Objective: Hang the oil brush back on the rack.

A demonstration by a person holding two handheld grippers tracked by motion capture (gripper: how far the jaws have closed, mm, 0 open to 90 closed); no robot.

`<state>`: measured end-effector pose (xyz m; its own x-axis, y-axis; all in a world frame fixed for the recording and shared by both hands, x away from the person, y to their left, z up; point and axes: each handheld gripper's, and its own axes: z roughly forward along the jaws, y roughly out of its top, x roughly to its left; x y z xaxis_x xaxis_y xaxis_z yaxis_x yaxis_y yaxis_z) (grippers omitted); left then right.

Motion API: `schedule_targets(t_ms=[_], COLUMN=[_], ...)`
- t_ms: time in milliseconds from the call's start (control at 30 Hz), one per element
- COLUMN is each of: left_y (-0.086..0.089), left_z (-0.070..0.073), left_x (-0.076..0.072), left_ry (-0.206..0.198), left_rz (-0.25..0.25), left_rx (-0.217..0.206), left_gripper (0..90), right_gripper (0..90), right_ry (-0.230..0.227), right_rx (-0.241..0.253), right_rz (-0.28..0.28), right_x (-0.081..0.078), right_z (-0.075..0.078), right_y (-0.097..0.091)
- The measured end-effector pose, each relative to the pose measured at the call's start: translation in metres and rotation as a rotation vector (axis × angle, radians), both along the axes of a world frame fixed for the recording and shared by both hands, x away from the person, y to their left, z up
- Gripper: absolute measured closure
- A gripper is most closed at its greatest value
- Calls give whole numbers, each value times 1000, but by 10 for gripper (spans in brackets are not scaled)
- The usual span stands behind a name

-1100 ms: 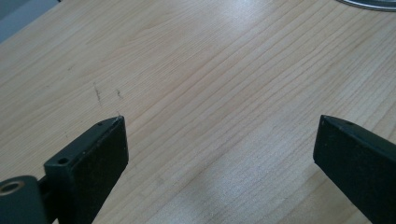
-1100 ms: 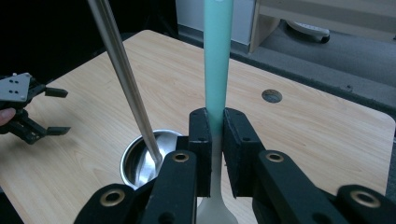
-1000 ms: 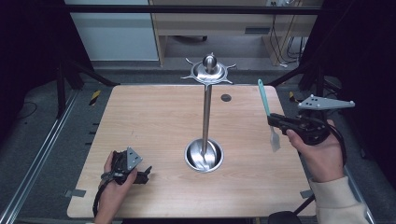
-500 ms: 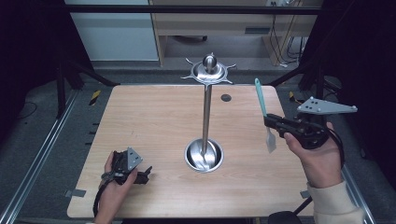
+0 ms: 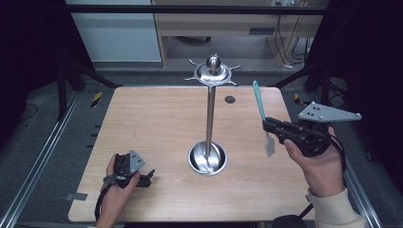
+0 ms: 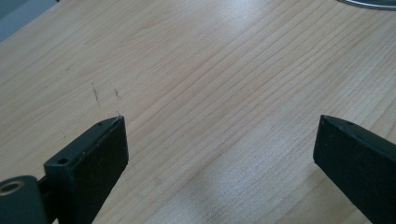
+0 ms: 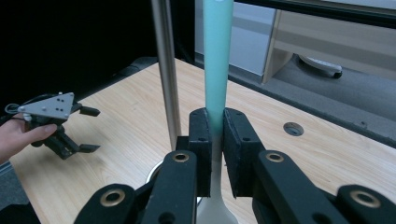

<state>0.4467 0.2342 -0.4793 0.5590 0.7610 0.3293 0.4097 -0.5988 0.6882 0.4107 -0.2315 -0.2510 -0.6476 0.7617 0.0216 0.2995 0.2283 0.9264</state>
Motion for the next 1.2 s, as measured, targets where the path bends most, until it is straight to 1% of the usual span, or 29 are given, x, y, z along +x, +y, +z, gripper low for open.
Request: schedule_targets(t_ms=[333,767,1200], left_y=[0,0,-1], left_z=[0,0,0], left_x=[0,0,0], left_ry=[1,0,-1], left_rz=[0,-1,-2], left_rx=[2,2,3], left_gripper=[28,28,28], right_gripper=[823,822,822], right_ry=[-21,-32,-39], right_rx=[9,14,11], right_rz=[33,61,73], right_x=[-6,-4,-1], right_z=[2,3,3], right_y=[8,18,23])
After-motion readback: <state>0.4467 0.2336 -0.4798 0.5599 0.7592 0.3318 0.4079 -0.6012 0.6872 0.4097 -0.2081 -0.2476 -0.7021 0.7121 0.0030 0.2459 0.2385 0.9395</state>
